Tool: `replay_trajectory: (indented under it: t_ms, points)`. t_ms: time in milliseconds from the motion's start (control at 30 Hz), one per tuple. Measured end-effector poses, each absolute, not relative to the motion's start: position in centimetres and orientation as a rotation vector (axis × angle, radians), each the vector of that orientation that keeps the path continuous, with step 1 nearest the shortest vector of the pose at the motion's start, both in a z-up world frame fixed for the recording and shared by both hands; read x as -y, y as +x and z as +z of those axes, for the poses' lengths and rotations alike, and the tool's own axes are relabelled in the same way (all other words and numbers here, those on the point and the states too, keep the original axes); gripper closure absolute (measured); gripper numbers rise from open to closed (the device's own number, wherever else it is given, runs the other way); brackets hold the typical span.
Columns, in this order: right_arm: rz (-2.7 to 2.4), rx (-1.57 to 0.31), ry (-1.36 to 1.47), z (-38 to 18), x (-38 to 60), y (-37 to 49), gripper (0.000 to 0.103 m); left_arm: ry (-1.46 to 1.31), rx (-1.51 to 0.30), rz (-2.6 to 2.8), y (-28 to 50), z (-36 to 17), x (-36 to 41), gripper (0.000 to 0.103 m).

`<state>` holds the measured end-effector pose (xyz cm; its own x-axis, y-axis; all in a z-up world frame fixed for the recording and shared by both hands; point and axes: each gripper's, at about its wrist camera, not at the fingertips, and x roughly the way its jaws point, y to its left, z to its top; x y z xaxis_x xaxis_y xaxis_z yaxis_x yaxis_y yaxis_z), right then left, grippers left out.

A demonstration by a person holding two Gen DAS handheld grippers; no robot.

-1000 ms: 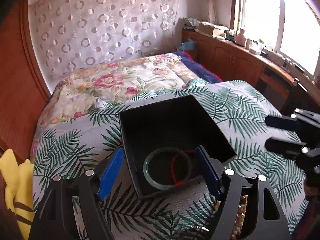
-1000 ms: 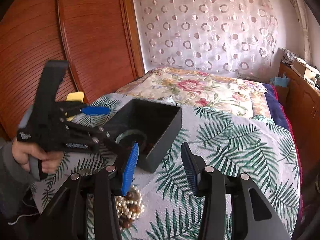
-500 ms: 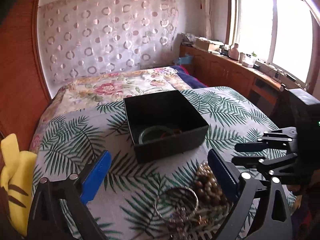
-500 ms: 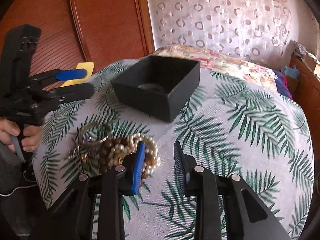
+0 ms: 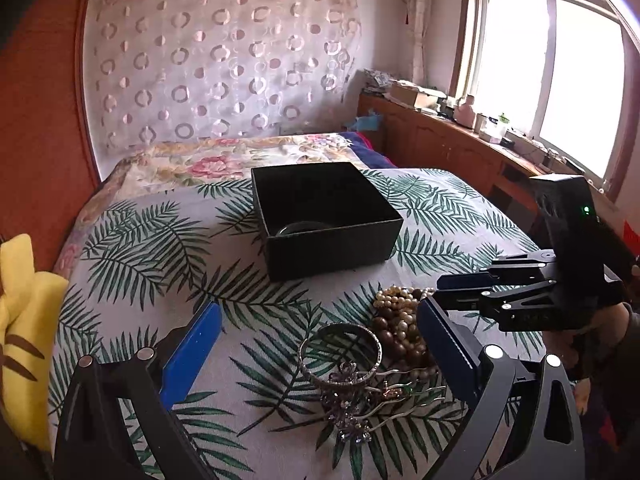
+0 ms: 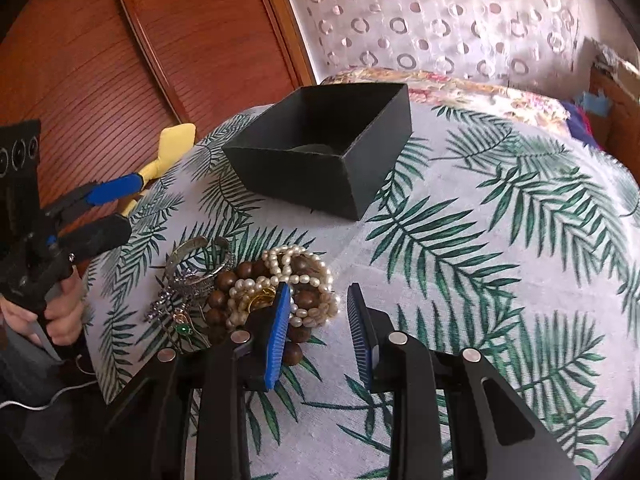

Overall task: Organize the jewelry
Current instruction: 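Grasp the pearl necklace with the right tool and lift it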

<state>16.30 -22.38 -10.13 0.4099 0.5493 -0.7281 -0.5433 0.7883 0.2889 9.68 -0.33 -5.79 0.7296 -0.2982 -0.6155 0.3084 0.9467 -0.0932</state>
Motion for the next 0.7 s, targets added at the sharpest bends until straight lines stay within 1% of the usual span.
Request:
replay_trajectory:
  t_ms: [100, 133, 167, 200, 267, 300, 500, 700]
  points:
    - [0.697, -0.937, 0.02, -10.5, 22.0, 16.4, 0.071, 0.009, -0.679, -0.334, 9.7, -6.0, 0.1, 0.009]
    - [0.697, -0.936, 0.02, -10.5, 22.0, 16.4, 0.074, 0.008, -0.682, -0.332, 9.7, -6.1, 0.1, 0.009]
    - [0.697, -0.934, 0.022, -10.5, 22.0, 16.4, 0.08, 0.007, -0.683, -0.331, 9.7, -6.2, 0.1, 0.009]
    - [0.702, -0.93, 0.027, -10.4, 22.0, 16.4, 0.082, 0.006, -0.684, -0.331, 9.7, -6.2, 0.2, 0.009]
    - [0.709, -0.925, 0.034, -10.2, 22.0, 16.3, 0.091, 0.004, -0.685, -0.331, 9.7, -6.2, 0.1, 0.009]
    - [0.711, -0.922, 0.032, -10.1, 22.0, 16.2, 0.098, 0.003, -0.687, -0.33, 9.7, -6.3, 0.1, 0.009]
    - [0.688, -0.883, 0.012, -9.2, 22.2, 15.9, 0.098, 0.004, -0.698, -0.321, 9.7, -6.8, -0.3, 0.009]
    - [0.662, -0.782, 0.005, -6.3, 23.1, 15.2, 0.098, 0.021, -0.758, -0.32, 9.8, -8.3, -0.6, 0.009]
